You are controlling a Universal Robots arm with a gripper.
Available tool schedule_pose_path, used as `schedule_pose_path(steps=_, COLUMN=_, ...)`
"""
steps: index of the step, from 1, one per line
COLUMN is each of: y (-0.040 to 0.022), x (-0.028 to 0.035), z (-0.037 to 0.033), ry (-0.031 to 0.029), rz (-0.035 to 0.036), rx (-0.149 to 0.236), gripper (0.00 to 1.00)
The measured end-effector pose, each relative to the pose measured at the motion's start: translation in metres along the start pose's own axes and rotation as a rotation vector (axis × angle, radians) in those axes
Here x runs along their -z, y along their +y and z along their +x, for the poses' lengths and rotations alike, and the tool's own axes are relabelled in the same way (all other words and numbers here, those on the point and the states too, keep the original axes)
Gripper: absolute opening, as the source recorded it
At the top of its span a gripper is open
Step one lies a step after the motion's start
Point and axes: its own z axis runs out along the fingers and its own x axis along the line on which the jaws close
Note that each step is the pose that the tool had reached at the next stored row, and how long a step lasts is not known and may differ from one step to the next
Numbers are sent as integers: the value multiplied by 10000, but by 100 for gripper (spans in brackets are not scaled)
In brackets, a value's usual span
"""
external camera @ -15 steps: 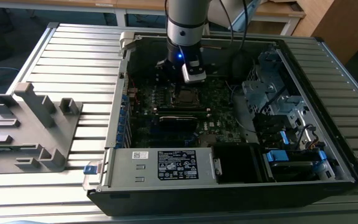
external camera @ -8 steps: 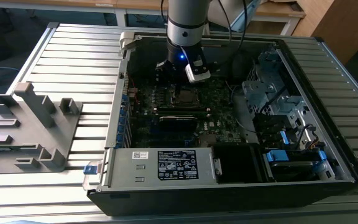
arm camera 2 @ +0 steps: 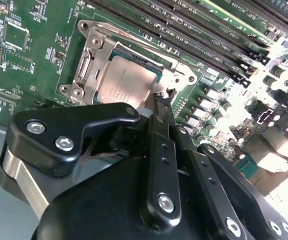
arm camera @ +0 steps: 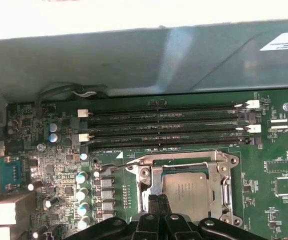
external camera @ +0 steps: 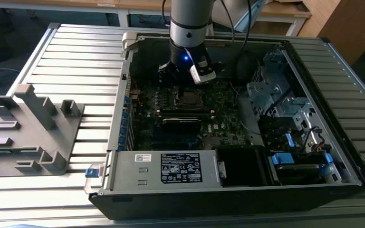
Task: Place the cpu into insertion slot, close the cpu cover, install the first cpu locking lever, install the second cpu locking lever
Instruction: 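Close the cpu cover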
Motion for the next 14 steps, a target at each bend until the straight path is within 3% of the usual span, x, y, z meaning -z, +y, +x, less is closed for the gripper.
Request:
schedule_pose_path(steps=6, y=-2, x=-54, z=17, ry=-96, rz=-6, rx=1, gripper=10)
schedule_pose_path(steps=14, y=-2, x=-65, z=28, ry=-106, rz=-9, rx=-1, gripper=10)
